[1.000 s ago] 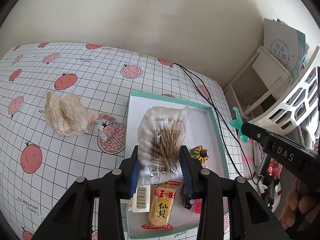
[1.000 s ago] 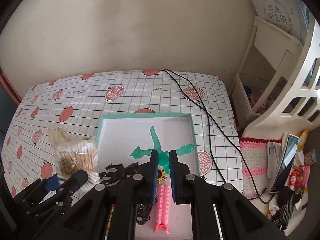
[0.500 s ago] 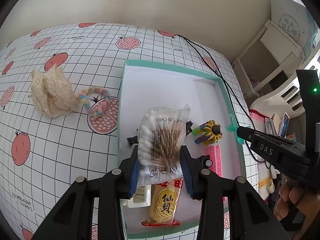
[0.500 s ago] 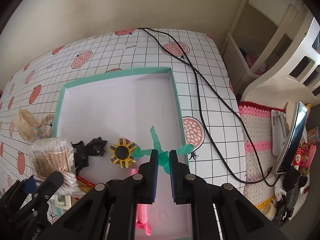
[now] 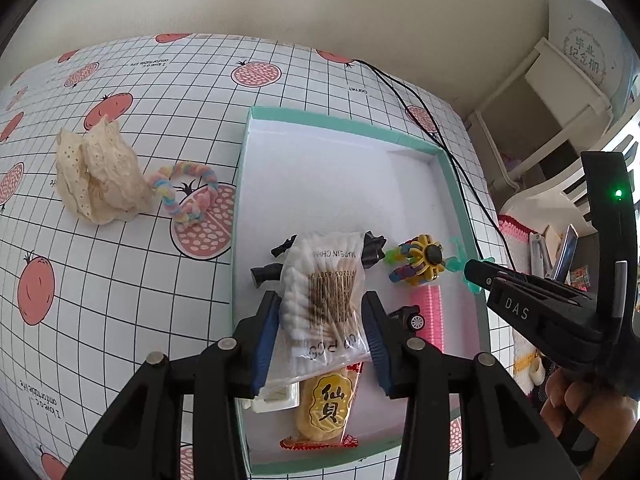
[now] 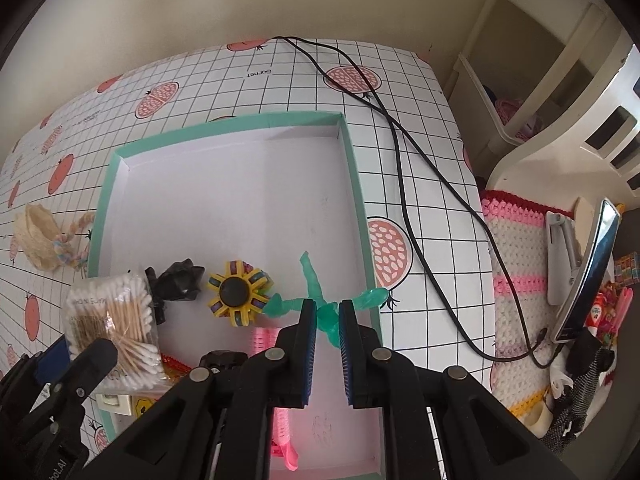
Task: Organize objects
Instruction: 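Carry the swab packet and green toy over the tray with both tools, then open the right tool to drop the green toy while the left tool releases the swab packet, then withdraw both open tools from the tray toward the lace scrunchies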
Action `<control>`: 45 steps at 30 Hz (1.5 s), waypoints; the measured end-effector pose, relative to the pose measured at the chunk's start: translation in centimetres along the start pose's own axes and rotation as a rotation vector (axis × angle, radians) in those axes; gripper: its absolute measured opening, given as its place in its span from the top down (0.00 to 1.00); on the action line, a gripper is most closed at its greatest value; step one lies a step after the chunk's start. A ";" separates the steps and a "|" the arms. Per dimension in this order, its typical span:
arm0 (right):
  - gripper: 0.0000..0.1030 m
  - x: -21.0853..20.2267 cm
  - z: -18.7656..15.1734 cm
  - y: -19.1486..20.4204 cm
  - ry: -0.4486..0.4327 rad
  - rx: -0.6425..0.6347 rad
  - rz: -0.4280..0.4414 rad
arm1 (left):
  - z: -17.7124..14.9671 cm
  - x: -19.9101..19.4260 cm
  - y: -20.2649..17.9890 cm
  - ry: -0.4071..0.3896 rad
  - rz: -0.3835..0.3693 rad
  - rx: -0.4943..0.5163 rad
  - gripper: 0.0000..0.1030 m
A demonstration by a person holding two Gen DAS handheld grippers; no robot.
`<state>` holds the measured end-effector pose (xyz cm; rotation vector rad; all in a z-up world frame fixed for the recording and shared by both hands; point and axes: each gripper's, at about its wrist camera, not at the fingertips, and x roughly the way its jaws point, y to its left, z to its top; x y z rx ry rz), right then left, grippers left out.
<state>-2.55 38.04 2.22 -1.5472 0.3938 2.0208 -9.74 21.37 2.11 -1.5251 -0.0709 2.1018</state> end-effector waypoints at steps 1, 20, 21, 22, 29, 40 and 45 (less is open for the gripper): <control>0.85 -0.2 0.1 0.1 -0.003 -0.001 -0.001 | 0.1 -0.1 0.1 -0.003 -0.007 -0.005 0.51; 0.57 -8.7 1.2 2.2 -0.197 -0.066 0.037 | 2.6 -5.5 2.6 -0.162 0.043 -0.088 0.39; 0.56 -9.1 1.1 2.4 -0.207 -0.072 0.035 | 2.7 -5.6 2.8 -0.171 0.057 -0.090 0.38; 0.54 -9.3 1.1 2.5 -0.212 -0.076 0.037 | 2.7 -5.8 3.0 -0.177 0.072 -0.095 0.36; 0.30 -9.9 1.0 3.5 -0.228 -0.102 0.040 | 2.9 -6.1 4.7 -0.191 0.132 -0.151 0.27; 0.05 -9.9 0.7 4.6 -0.236 -0.127 0.041 | 3.0 -6.4 6.1 -0.216 0.173 -0.202 0.20; 0.01 -9.9 0.6 5.1 -0.238 -0.137 0.038 | 3.1 -6.3 6.6 -0.211 0.185 -0.223 0.18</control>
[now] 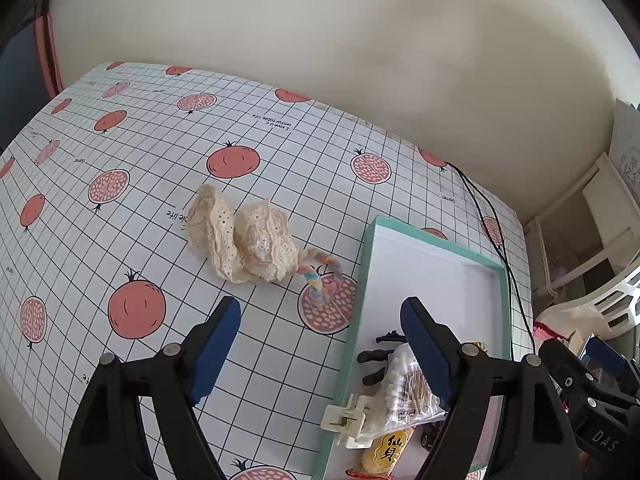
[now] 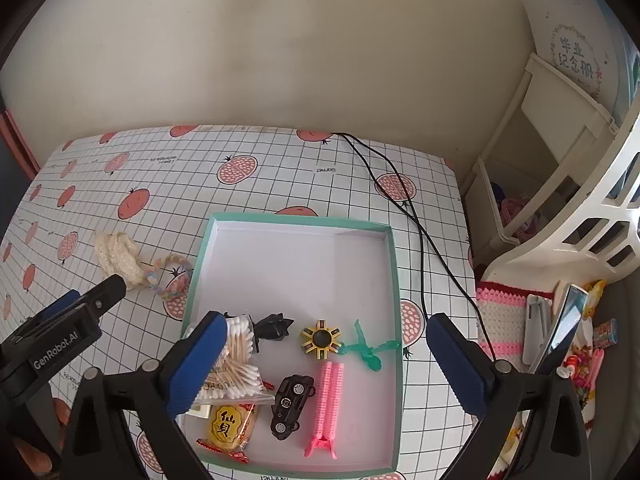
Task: Organize objects
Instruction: 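Withdraw both open tools from the tray toward the lace scrunchies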
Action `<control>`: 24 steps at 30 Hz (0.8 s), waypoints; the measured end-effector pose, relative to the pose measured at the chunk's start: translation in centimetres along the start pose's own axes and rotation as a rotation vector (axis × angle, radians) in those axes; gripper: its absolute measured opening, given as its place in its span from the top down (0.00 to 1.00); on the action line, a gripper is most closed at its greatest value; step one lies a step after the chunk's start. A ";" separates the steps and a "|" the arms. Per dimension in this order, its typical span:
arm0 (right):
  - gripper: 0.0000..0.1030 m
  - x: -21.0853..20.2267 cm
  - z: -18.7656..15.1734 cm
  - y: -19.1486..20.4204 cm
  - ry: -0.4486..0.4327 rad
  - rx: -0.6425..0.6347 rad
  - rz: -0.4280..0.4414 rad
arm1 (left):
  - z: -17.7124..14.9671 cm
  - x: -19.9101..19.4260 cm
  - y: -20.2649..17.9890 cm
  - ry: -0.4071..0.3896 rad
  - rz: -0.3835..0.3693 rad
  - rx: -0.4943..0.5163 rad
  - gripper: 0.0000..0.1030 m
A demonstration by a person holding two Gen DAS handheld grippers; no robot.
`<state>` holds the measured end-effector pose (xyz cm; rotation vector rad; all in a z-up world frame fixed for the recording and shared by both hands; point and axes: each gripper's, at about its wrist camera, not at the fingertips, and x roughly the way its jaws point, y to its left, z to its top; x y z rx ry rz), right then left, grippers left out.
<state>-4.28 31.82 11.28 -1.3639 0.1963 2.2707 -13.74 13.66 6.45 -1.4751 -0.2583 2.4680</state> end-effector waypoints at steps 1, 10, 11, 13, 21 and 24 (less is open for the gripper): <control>0.01 0.0 0.0 0.1 0.000 -0.001 0.000 | 0.0 0.0 0.1 -0.001 0.006 -0.003 0.09; 0.00 0.2 0.0 0.4 0.004 -0.010 -0.003 | 0.3 0.1 0.9 -0.007 0.026 -0.022 0.05; 0.00 0.3 0.0 0.5 0.004 -0.012 -0.003 | 0.3 0.2 1.0 -0.003 0.026 -0.026 0.05; 0.00 0.3 0.0 0.6 0.005 -0.014 -0.002 | 0.4 0.4 1.3 0.003 0.029 -0.031 0.05; 0.00 0.9 0.0 1.6 0.015 -0.032 0.007 | 1.0 1.0 3.3 0.028 0.042 -0.068 0.05; 0.00 1.0 0.0 2.2 0.011 -0.043 0.011 | 1.5 1.1 4.5 0.034 0.047 -0.098 0.05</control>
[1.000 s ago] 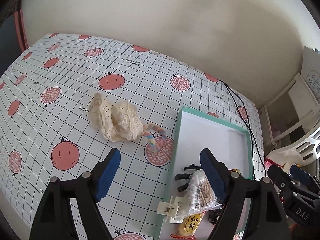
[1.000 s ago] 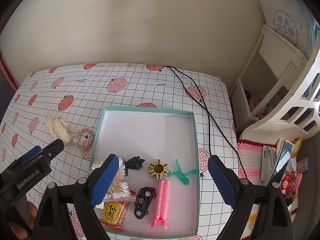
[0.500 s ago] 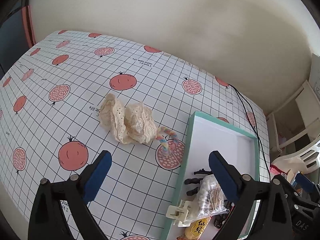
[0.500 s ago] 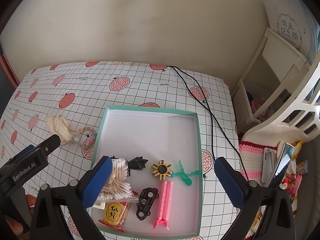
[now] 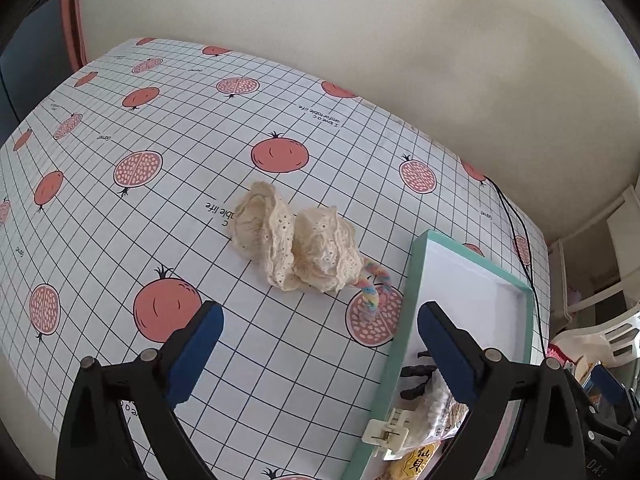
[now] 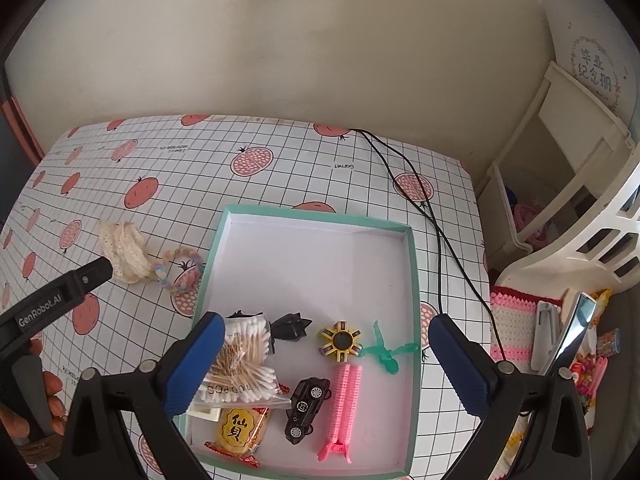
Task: Organize objects
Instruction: 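Withdraw both open tools from the tray toward the lace scrunchies, then move the left tool onto the cream lace scrunchie while the right tool grasps the rainbow ring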
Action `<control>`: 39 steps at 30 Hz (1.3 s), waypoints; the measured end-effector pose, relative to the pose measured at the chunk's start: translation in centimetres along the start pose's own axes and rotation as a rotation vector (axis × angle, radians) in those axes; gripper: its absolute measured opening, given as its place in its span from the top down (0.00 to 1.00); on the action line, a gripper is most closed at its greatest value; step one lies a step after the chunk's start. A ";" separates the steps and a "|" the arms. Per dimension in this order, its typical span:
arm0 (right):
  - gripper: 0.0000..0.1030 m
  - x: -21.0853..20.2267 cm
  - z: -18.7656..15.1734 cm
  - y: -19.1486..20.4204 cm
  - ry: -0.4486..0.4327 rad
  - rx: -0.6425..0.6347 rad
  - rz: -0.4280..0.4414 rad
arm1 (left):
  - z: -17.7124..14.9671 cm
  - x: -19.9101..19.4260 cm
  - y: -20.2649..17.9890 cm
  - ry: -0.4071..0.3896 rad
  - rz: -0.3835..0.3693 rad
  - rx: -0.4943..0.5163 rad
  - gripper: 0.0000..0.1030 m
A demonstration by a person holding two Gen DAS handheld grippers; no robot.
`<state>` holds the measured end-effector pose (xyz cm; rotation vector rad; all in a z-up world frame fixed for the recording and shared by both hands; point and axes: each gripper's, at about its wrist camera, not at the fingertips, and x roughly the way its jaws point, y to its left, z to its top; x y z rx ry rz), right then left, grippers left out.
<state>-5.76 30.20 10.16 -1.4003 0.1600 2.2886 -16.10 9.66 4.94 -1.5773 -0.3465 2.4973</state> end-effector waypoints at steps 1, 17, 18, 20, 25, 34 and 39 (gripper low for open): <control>0.00 0.0 0.0 0.3 -0.002 -0.003 0.002 | 0.2 0.0 0.4 0.001 0.001 -0.011 0.05; 0.00 0.5 0.8 4.1 -0.078 0.030 0.132 | 2.7 -0.5 5.7 -0.052 0.005 -0.121 0.05; 0.00 0.6 0.8 4.5 -0.083 0.028 0.142 | 2.7 -0.3 5.8 -0.050 -0.004 -0.122 0.05; 0.00 1.1 0.8 5.3 -0.090 0.027 0.157 | 2.7 0.1 5.9 -0.043 -0.029 -0.123 0.05; 0.00 3.1 0.4 7.2 -0.076 0.015 0.196 | 2.6 1.1 5.9 -0.035 -0.096 -0.110 0.05; 0.01 5.3 -0.5 11.9 -0.122 -0.129 0.188 | 2.4 3.0 6.6 0.005 -0.176 -0.150 0.06; 0.10 7.2 -1.0 12.8 -0.102 -0.123 0.178 | 2.4 3.7 5.9 0.000 -0.197 -0.108 0.06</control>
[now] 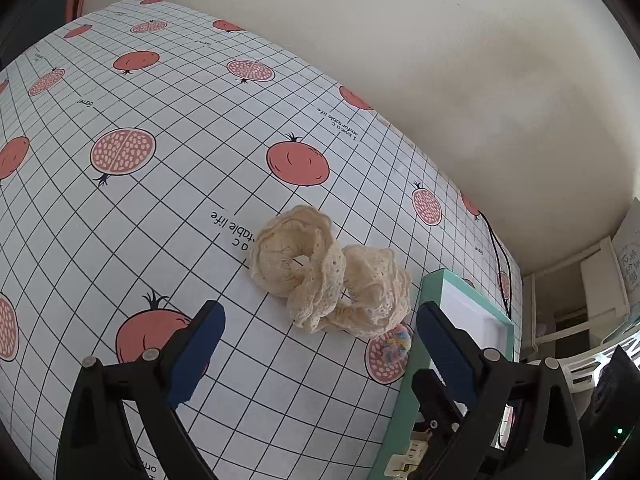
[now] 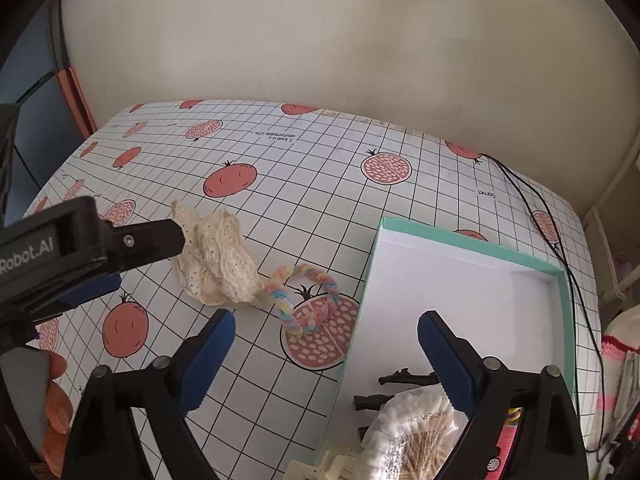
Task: Organize objects
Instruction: 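Move the left tool onto the cream lace scrunchie while the right tool grasps the rainbow ring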
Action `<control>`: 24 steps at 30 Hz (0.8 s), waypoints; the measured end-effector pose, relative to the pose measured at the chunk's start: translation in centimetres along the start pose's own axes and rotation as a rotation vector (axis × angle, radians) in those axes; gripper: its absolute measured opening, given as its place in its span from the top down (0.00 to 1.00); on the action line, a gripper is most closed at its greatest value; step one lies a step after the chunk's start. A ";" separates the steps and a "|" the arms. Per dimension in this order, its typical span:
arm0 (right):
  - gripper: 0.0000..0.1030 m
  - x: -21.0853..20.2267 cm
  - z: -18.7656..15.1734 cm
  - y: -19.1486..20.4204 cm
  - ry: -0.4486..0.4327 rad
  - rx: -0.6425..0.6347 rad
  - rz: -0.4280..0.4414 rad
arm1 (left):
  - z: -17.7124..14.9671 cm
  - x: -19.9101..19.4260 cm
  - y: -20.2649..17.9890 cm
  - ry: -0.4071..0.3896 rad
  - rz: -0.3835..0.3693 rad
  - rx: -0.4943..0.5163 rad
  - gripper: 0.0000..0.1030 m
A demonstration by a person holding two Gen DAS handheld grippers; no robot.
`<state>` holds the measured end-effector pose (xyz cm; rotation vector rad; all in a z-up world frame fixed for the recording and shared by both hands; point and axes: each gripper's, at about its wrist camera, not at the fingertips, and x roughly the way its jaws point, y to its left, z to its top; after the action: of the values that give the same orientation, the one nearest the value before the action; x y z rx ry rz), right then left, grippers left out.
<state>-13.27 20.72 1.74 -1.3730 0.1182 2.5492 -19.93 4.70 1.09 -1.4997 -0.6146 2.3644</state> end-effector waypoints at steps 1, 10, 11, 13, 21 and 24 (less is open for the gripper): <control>0.12 0.3 -0.1 0.0 -0.002 0.010 0.006 | -0.1 0.2 -0.2 0.002 -0.005 0.010 0.06; 0.30 1.1 0.0 0.6 -0.018 0.024 0.032 | -0.2 1.6 -0.7 0.003 -0.013 0.041 0.12; 0.33 1.3 -0.1 0.6 -0.015 0.027 0.034 | -0.2 1.7 -0.7 0.002 -0.012 0.041 0.12; 0.38 1.6 -0.1 0.6 -0.009 0.034 0.044 | -0.2 1.8 -0.6 -0.003 -0.009 0.039 0.12; 0.52 2.8 -0.3 1.0 0.000 0.042 0.047 | -0.1 2.4 -0.2 -0.002 -0.012 0.027 0.16; 0.54 3.3 -0.4 0.7 0.010 0.056 0.046 | -0.1 2.6 -0.2 -0.002 -0.012 0.022 0.16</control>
<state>-14.86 20.50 -1.24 -1.3780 0.2237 2.5560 -20.95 6.02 -0.91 -1.4807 -0.5950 2.3561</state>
